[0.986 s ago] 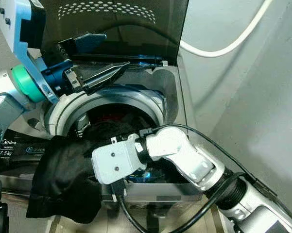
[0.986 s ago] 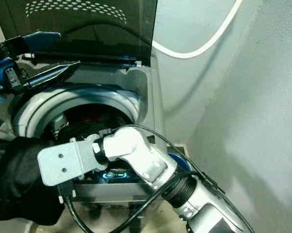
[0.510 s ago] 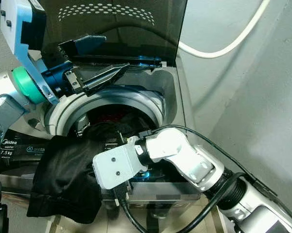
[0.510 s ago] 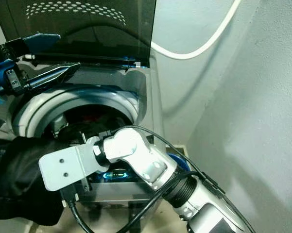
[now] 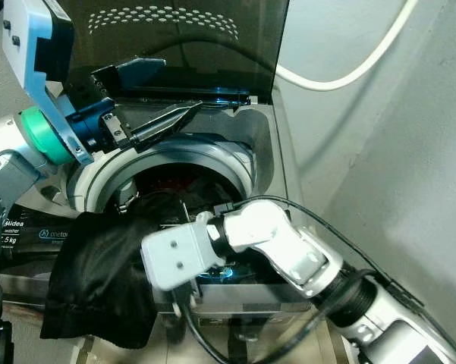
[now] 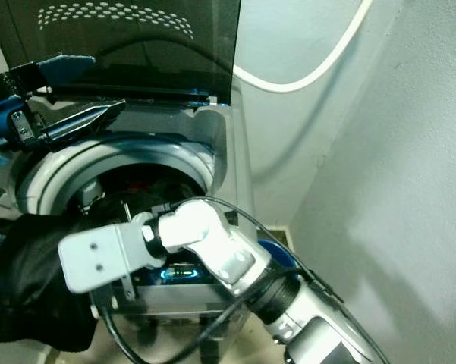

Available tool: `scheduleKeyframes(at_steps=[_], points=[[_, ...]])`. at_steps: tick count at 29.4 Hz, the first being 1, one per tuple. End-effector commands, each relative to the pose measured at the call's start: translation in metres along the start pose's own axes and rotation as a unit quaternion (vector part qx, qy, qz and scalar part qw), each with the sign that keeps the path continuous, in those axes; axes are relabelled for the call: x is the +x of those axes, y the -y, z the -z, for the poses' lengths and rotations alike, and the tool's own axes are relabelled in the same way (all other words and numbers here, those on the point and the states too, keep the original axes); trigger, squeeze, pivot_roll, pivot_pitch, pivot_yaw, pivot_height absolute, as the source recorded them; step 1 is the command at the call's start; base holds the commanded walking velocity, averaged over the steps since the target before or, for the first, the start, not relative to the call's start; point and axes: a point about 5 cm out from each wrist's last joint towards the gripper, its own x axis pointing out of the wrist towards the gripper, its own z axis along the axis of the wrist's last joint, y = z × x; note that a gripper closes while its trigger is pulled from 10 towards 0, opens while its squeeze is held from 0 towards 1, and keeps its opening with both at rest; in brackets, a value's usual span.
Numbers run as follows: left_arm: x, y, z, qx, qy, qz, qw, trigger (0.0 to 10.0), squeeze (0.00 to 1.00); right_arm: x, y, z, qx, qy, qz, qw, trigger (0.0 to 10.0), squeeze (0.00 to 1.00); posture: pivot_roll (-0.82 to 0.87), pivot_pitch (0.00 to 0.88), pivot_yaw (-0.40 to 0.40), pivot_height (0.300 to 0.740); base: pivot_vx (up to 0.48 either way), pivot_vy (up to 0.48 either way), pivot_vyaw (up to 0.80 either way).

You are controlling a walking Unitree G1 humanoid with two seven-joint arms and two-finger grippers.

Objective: Clothes washing

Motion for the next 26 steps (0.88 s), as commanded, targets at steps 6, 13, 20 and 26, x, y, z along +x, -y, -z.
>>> scheduleKeyframes(at_steps=[6, 13, 20, 26], points=[[0.0, 0.004, -0.002, 0.002, 0.002, 0.007, 1.0, 10.0, 0.0, -0.005, 0.05, 0.009, 0.0, -0.048, 0.193, 0.98, 10.0, 0.0, 0.09, 0.12, 0.032, 0.74, 0.0, 0.0, 0.0], [0.0, 0.004, -0.002, 0.002, 0.002, 0.007, 1.0, 10.0, 0.0, -0.013, 0.068, 0.016, -0.022, -0.082, 0.258, 0.962, 10.0, 0.0, 0.09, 0.12, 0.032, 0.74, 0.0, 0.0, 0.0], [-0.001, 0.004, -0.002, 0.002, 0.002, 0.007, 1.0, 10.0, 0.0, -0.023, 0.07, 0.007, 0.059, -0.007, 0.229, 0.972, 10.0, 0.0, 0.09, 0.126, 0.033, 0.74, 0.0, 0.0, 0.0], [-0.001, 0.002, -0.003, 0.003, 0.0, 0.009, 1.0, 10.0, 0.0, -0.033, 0.041, -0.018, 0.126, 0.1, 0.077, 0.984, 10.0, 1.0, 0.09, 0.125, 0.045, 0.74, 0.0, 0.0, 0.0]])
